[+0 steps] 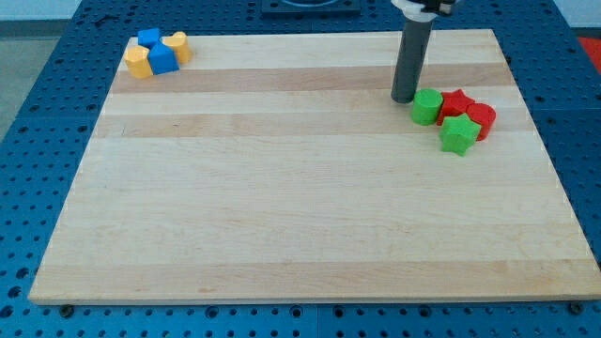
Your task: Nudge the green circle down a bit
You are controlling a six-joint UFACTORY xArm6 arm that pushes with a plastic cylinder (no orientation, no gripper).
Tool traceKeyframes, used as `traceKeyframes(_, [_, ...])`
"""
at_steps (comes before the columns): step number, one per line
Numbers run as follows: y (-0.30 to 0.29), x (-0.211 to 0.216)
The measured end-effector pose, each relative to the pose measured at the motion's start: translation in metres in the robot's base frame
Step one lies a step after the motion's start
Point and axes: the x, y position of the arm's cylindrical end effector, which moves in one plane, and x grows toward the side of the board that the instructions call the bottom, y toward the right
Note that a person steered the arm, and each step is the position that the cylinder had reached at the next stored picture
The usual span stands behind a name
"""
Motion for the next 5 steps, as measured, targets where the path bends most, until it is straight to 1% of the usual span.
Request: traceKeyframes(5, [0.003,0.018])
